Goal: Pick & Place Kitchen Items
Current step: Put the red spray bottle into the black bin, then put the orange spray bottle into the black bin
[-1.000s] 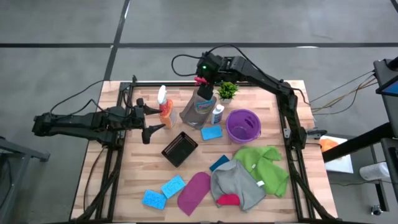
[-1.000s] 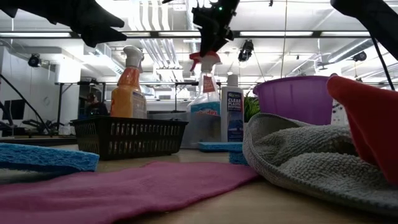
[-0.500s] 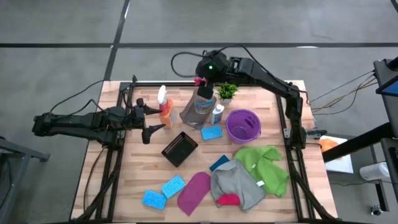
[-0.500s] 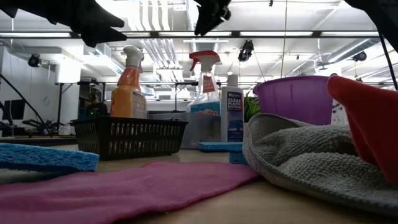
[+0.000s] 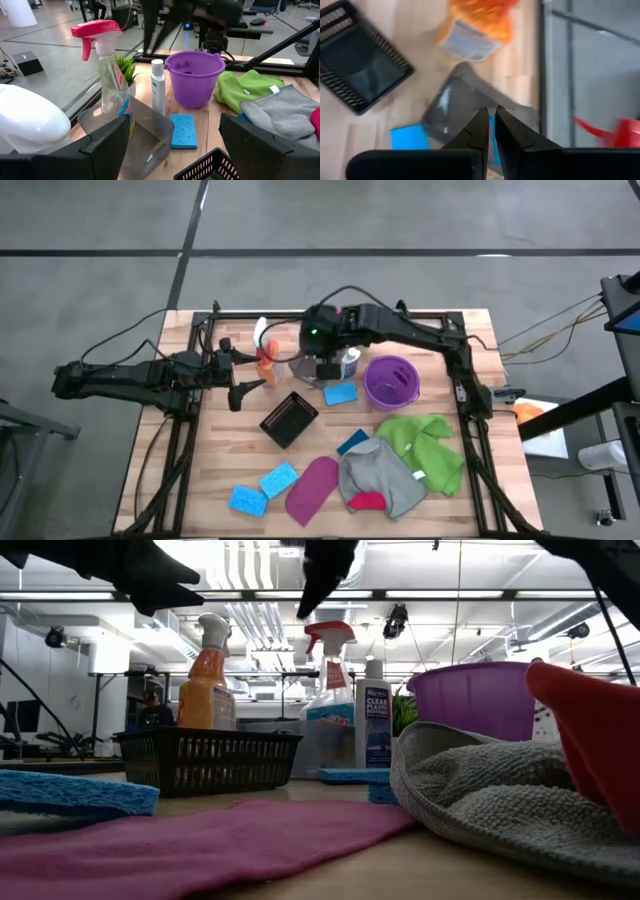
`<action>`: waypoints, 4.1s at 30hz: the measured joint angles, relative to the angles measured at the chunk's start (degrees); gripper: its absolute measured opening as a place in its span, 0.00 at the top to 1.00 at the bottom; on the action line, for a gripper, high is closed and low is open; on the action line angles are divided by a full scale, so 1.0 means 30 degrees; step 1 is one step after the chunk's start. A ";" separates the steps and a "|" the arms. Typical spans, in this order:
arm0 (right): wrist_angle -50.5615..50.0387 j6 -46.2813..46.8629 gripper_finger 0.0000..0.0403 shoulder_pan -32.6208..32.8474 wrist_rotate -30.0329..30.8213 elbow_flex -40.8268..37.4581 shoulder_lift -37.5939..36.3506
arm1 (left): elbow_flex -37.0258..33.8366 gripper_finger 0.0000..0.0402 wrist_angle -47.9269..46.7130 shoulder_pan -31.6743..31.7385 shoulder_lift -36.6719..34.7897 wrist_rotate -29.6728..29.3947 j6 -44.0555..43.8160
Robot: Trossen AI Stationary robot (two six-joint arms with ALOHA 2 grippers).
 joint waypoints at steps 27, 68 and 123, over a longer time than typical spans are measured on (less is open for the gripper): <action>-0.0423 -0.0161 0.96 -0.0183 0.1360 0.0000 0.5243 | -0.0015 0.22 -0.0051 0.0000 0.0000 0.0022 0.0102; 0.3133 0.0062 0.74 -0.0868 -0.0909 -0.0007 -0.2132 | 0.2316 0.22 -0.0995 0.0015 0.0036 -0.7306 -0.1872; 4.1824 0.0215 0.17 0.1572 -0.5744 -2.3505 -0.8420 | 0.6621 0.22 -0.9104 0.2165 0.3047 -0.9669 -0.5298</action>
